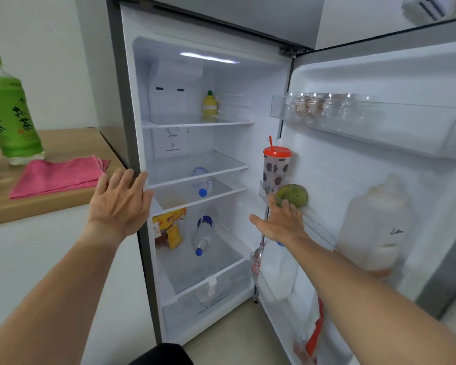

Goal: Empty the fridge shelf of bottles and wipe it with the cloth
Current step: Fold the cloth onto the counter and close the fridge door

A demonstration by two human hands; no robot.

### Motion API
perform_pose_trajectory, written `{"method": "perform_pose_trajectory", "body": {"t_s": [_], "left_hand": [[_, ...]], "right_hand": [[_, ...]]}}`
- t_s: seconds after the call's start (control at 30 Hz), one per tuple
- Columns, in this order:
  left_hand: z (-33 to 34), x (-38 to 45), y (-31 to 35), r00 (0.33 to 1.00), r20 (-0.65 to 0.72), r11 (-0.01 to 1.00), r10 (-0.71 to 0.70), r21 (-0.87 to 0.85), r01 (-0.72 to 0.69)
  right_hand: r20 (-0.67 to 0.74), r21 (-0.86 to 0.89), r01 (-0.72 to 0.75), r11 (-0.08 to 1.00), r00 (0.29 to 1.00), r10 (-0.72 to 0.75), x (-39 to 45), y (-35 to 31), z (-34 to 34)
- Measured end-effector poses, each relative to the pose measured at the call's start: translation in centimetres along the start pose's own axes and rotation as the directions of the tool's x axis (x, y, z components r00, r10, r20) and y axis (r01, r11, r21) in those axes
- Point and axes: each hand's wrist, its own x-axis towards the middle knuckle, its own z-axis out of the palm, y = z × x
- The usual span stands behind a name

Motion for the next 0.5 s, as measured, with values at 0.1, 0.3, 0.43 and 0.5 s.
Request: {"method": "perform_pose_trajectory", "body": {"t_s": [0.1, 0.3, 0.43, 0.5], "left_hand": [[0.1, 0.3, 0.2, 0.999, 0.045, 1.0, 0.008, 0.015, -0.009], [-0.1, 0.6, 0.0, 0.996, 0.092, 1.0, -0.003, -0.023, 0.005], [-0.5, 0.5, -0.2, 0.995, 0.096, 0.998, 0.013, -0.065, -0.006], [-0.8, 0.5, -0.6, 0.998, 0.067, 0.995, -0.005, -0.094, 0.011]], "right_hand": [[0.014, 0.013, 0.025, 1.0, 1.0, -0.026, -0.3, -1.2, 0.3], [0.019, 0.043, 0.083, 0.996, 0.996, -0.084, -1.1, -3.7, 0.8], [0.004, 0.073, 0.124, 0.99, 0.992, -0.124, -1.6, -5.9, 0.9], [-0.001, 0.09, 0.158, 0.983, 0.987, -0.158, -1.8, -7.0, 0.9]]}}
